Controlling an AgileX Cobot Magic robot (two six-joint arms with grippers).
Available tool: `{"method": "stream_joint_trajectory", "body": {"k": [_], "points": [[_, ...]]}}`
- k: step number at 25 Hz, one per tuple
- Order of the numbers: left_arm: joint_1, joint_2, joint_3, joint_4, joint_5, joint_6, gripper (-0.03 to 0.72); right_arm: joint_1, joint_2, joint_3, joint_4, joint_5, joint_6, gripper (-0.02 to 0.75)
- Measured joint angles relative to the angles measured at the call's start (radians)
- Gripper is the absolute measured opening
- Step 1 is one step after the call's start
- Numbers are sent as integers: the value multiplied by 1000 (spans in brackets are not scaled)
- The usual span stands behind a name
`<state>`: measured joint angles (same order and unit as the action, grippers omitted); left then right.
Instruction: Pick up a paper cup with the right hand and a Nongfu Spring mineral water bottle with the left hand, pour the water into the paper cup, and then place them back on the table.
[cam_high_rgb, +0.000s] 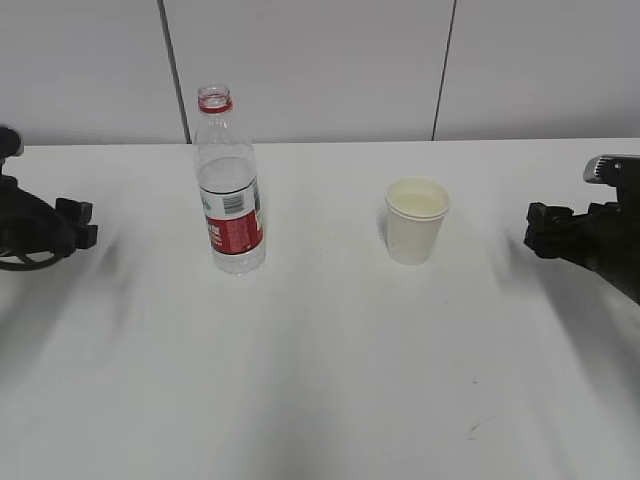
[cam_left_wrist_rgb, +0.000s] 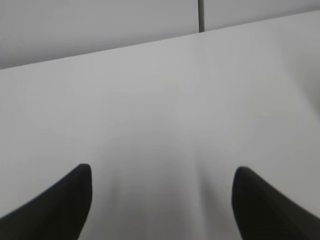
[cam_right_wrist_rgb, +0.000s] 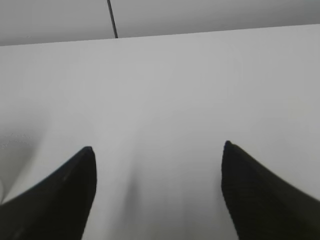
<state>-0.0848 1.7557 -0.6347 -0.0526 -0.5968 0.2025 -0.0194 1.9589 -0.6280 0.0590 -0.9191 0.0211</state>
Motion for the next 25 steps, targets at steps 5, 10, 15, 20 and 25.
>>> {"method": "stream_joint_trajectory", "body": {"k": [5,10,15,20,25], "points": [[2,-54,-109,-2,284,24,531,0,-95,-29,-4,250,1,581],[2,-74,-260,6,653,25,526,0,-191,-124,-6,587,2,581],[2,-74,-405,24,999,27,519,0,-250,-284,-40,989,2,580],[2,-74,-525,27,1270,13,513,0,-252,-445,-49,1383,2,580],[2,-74,-603,43,1466,-1,512,0,-252,-596,-51,1671,-40,580]]}}
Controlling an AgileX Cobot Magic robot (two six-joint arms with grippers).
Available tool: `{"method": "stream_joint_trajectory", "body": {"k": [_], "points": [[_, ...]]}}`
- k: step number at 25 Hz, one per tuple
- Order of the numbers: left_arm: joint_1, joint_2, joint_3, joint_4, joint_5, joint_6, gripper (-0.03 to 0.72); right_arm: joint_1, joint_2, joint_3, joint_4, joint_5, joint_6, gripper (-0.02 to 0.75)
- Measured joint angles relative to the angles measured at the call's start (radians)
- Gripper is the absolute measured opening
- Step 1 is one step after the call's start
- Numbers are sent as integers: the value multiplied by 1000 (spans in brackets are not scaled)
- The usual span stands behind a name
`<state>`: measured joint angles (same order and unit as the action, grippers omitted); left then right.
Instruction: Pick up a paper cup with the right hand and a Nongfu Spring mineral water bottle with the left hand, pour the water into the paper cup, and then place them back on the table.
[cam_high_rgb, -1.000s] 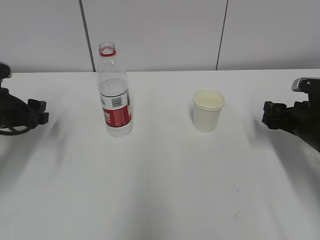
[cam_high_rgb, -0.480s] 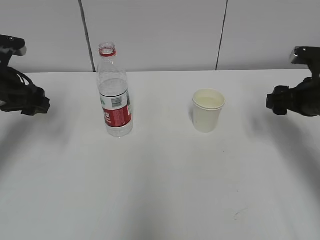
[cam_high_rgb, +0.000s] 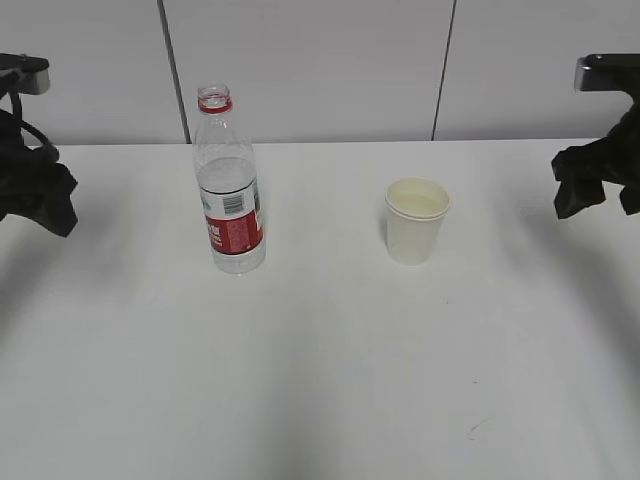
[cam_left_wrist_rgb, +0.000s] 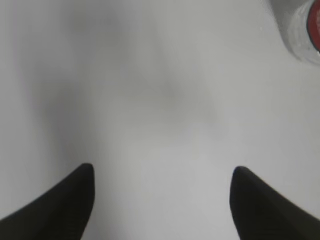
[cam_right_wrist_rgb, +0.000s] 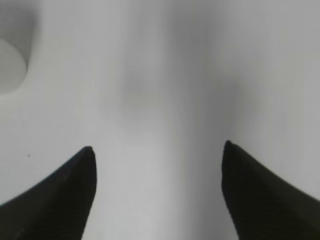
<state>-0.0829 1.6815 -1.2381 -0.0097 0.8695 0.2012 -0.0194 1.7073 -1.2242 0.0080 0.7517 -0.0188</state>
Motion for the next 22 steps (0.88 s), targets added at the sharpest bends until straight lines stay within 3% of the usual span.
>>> {"method": "stream_joint_trajectory", "body": {"k": [8,15,22], "points": [[1,-13,-47,131,154,-74,512,0,-2,-100,0,224,-62,580],[1,-86,-40,131,193,-91,512,0,-71,-75,35,251,-89,580],[1,-208,84,131,194,-104,511,0,-177,10,46,257,-106,580]]}}
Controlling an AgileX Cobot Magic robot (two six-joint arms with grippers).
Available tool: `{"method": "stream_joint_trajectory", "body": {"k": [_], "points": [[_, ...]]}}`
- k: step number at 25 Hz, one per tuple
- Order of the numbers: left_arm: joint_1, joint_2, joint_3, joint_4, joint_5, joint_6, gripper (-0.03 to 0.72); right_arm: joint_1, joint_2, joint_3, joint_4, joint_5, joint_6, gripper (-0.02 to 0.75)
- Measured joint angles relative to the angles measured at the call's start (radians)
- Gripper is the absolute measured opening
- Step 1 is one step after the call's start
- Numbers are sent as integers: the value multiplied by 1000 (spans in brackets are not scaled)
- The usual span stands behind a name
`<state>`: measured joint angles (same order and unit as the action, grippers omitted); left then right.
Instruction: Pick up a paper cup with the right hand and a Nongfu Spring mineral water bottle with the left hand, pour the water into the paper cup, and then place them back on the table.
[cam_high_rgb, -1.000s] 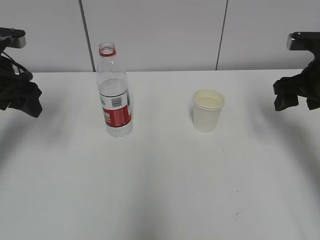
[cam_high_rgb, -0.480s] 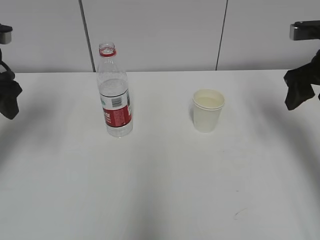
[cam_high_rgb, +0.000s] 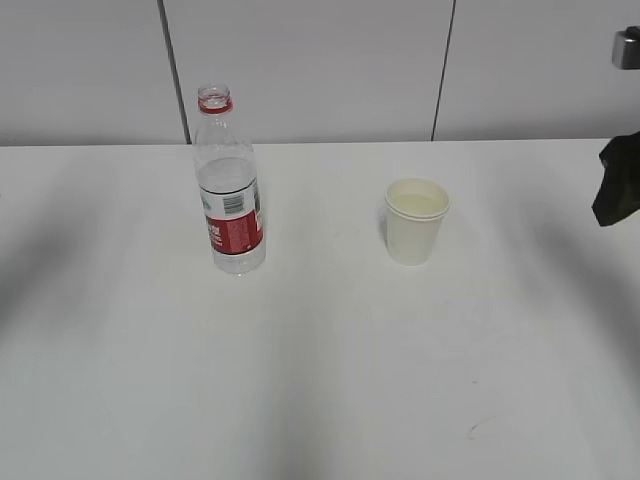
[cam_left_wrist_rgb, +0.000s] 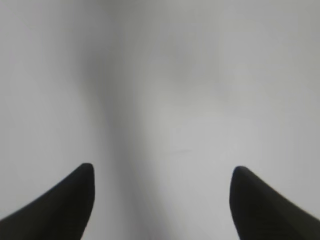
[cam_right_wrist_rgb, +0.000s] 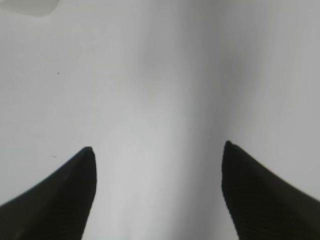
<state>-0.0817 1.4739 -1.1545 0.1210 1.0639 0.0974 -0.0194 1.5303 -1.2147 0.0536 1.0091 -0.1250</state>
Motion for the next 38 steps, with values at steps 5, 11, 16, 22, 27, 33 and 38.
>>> {"method": "stream_joint_trajectory", "body": {"k": [5,11,16,22,27,33,38], "points": [[0,-105,106,-14,-8,-3,511,0,-65,63,0,-13,-6,580],[0,-245,235,-22,-8,-3,511,0,-125,169,21,-26,-15,580],[0,-365,313,-28,6,-3,510,0,-206,251,69,-30,-42,580],[0,-502,405,-48,23,-3,510,0,-317,311,86,-23,-56,580],[0,-604,483,-93,24,-4,510,0,-406,356,96,-12,-60,580],[0,-704,554,-121,26,-4,510,0,-521,439,96,10,-63,580],[0,-776,578,-121,24,-4,510,0,-632,470,98,23,-63,580]]}}
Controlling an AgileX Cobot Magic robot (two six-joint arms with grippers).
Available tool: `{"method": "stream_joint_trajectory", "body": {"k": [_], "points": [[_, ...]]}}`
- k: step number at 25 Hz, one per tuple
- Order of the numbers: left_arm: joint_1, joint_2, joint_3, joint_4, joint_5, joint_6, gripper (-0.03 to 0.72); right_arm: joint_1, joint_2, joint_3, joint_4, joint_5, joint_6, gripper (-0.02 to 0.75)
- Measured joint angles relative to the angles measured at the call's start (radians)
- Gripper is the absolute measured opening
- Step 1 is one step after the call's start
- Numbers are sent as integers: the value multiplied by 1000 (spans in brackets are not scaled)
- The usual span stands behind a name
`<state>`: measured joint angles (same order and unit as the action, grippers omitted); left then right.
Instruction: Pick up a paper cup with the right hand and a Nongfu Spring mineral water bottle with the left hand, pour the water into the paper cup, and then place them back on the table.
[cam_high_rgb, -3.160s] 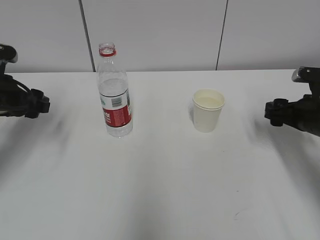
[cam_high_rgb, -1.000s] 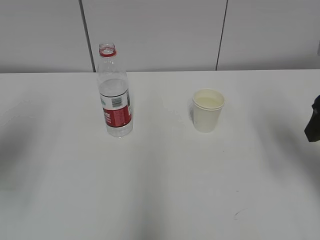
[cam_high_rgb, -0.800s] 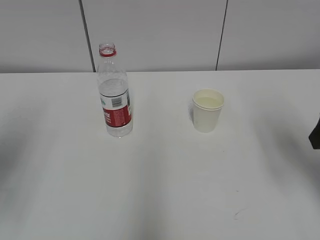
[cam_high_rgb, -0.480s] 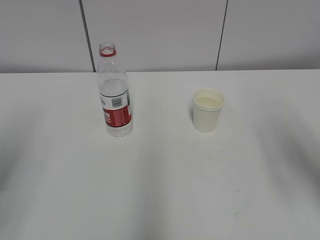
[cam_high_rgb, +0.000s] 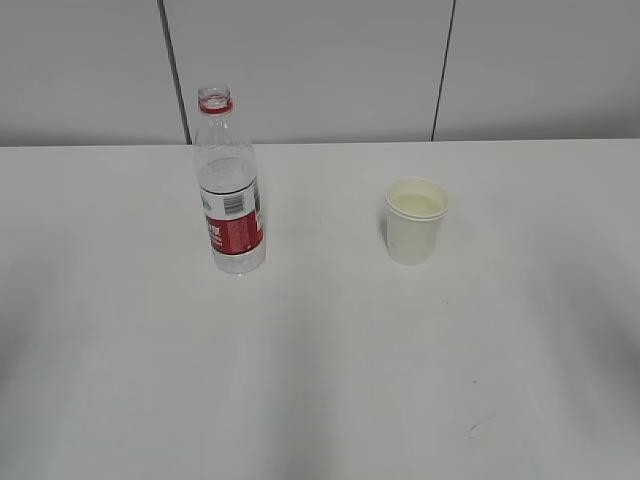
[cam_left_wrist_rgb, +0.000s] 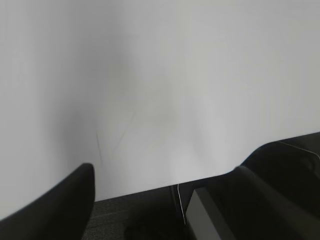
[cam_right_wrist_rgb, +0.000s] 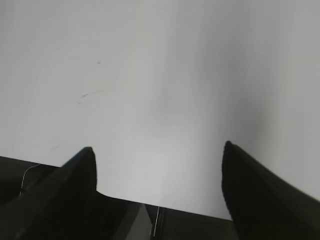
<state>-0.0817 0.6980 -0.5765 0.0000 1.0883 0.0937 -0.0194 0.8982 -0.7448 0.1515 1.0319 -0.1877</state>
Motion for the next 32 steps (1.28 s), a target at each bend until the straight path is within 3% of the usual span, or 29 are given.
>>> {"method": "stream_joint_trajectory", "body": {"k": [8,22,32], "points": [[0,-97,61,-25,-5,0,510,0,-121,24,4,40,-2,580],[0,-364,63,-26,1,0,510,0,-374,217,24,67,-2,580],[0,-513,68,-41,13,0,510,0,-525,243,24,94,-2,580]]}}
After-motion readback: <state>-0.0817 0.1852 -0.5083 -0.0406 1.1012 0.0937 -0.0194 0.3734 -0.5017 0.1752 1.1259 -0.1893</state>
